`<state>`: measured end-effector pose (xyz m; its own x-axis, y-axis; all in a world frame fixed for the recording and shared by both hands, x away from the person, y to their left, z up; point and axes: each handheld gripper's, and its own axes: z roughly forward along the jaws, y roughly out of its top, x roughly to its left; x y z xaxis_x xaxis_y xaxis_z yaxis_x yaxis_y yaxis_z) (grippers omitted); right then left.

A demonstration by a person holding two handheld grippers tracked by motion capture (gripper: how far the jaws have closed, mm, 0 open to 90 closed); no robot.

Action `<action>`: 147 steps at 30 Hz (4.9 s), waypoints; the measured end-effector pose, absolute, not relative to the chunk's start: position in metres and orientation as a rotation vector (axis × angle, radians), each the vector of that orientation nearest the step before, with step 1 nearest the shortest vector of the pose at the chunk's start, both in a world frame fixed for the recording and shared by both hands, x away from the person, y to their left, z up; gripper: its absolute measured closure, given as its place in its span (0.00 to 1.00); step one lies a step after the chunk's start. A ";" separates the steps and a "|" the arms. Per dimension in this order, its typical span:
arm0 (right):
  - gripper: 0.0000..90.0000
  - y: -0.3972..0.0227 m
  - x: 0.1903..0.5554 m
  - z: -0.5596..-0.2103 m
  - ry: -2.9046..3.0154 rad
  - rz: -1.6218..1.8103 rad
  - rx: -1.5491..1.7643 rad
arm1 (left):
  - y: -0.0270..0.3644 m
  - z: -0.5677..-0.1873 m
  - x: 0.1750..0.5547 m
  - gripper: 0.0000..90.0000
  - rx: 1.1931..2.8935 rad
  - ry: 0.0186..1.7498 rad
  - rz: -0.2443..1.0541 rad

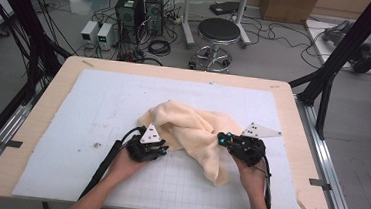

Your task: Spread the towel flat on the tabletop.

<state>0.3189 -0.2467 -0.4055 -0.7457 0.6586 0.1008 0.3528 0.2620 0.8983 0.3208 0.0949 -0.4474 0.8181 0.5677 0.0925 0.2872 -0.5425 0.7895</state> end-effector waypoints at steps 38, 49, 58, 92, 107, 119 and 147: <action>0.96 -0.231 0.316 -0.399 2.236 1.491 0.891 | 0.260 -0.354 0.295 0.96 1.863 0.654 0.381; 0.78 -0.223 0.323 -0.410 2.315 1.521 0.918 | 0.246 -0.391 0.299 0.59 1.850 0.720 0.291; 0.70 -0.228 0.303 -0.391 2.254 1.578 0.777 | 0.219 -0.397 0.283 0.64 1.912 0.602 0.255; 0.97 -0.171 0.273 -0.436 2.744 1.255 0.416 | 0.202 -0.432 0.301 0.97 2.120 0.693 0.375; 0.97 -0.205 0.280 -0.370 2.445 1.579 0.468 | 0.253 -0.369 0.284 0.97 2.021 0.546 0.412; 0.97 -0.220 0.308 -0.354 2.341 1.547 0.640 | 0.292 -0.345 0.308 0.97 1.960 0.666 0.467; 0.95 -0.210 0.337 -0.396 2.367 1.482 0.792 | 0.202 -0.398 0.282 0.71 1.925 0.480 0.200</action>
